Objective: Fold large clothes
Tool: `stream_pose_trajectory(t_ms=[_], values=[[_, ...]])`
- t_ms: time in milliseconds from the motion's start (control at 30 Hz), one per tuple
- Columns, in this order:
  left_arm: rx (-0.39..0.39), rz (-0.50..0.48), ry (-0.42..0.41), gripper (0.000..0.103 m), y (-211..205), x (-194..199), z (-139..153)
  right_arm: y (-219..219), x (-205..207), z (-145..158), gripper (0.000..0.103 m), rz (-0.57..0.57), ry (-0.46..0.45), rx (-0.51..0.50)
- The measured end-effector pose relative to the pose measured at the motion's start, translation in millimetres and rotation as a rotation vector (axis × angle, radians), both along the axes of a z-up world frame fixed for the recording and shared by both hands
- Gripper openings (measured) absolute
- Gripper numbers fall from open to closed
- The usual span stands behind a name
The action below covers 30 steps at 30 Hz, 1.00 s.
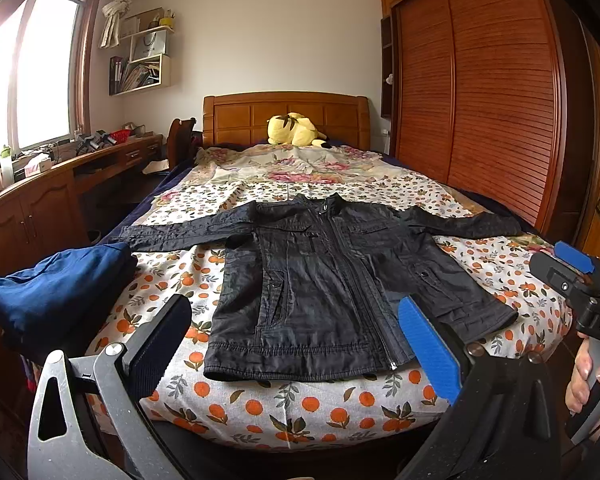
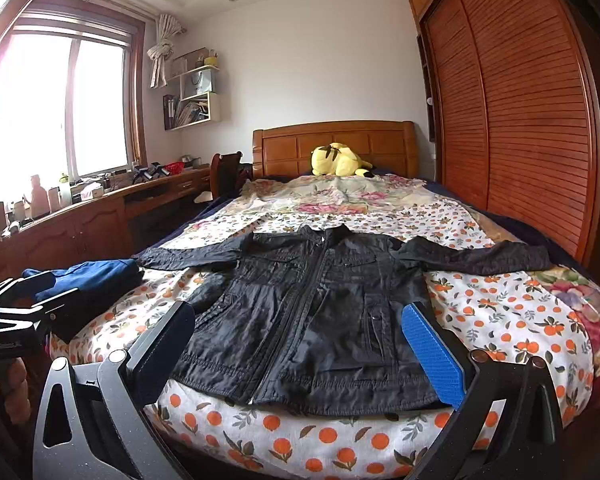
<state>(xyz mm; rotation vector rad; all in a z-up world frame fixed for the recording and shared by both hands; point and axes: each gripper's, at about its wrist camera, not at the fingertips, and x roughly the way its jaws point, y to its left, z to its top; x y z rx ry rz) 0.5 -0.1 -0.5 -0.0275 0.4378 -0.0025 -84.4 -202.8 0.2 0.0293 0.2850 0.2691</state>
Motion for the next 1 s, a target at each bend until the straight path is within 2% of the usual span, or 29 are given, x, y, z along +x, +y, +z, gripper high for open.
stream_pose_trajectory(t_ms=[1000], values=[[-0.002,-0.007,0.005,0.103,-4.6,2.2,-0.9,-2.5,1.2,-1.4,0.103,-0.003,0.009,0.014]])
